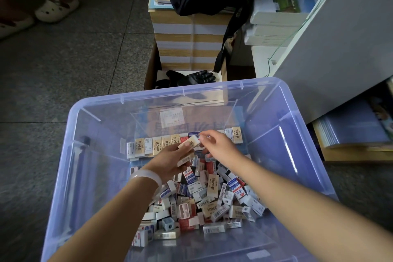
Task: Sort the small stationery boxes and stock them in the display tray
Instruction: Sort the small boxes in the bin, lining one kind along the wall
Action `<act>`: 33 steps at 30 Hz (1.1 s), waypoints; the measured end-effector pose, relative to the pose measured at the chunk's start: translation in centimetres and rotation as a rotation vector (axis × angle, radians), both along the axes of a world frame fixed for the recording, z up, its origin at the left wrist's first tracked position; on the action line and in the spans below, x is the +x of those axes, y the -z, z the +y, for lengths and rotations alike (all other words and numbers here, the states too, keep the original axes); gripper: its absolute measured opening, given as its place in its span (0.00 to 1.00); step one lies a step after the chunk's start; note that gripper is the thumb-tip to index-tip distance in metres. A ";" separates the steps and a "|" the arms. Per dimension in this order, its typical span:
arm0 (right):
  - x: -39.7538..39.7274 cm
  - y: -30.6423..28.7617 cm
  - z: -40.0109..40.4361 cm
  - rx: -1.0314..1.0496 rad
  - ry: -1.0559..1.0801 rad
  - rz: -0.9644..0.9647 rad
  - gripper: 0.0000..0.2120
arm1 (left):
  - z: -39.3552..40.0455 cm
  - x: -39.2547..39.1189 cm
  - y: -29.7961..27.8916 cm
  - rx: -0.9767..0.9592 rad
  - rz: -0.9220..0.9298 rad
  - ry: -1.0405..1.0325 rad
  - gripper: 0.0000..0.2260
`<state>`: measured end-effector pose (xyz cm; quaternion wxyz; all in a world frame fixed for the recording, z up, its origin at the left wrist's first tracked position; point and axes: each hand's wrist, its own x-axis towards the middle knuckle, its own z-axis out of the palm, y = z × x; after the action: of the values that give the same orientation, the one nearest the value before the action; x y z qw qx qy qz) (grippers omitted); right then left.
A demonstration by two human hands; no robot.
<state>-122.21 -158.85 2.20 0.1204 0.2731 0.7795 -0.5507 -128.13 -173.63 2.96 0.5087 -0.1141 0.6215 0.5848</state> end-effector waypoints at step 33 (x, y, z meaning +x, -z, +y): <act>1.0 0.6 -0.7 -0.005 0.258 -0.109 0.10 | 0.7 0.6 0.6 -0.106 0.533 0.243 0.23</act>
<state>-121.25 -159.58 1.65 0.0915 0.4004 0.7289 -0.5477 -127.52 -172.97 2.36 0.3873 0.0921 0.7719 0.4957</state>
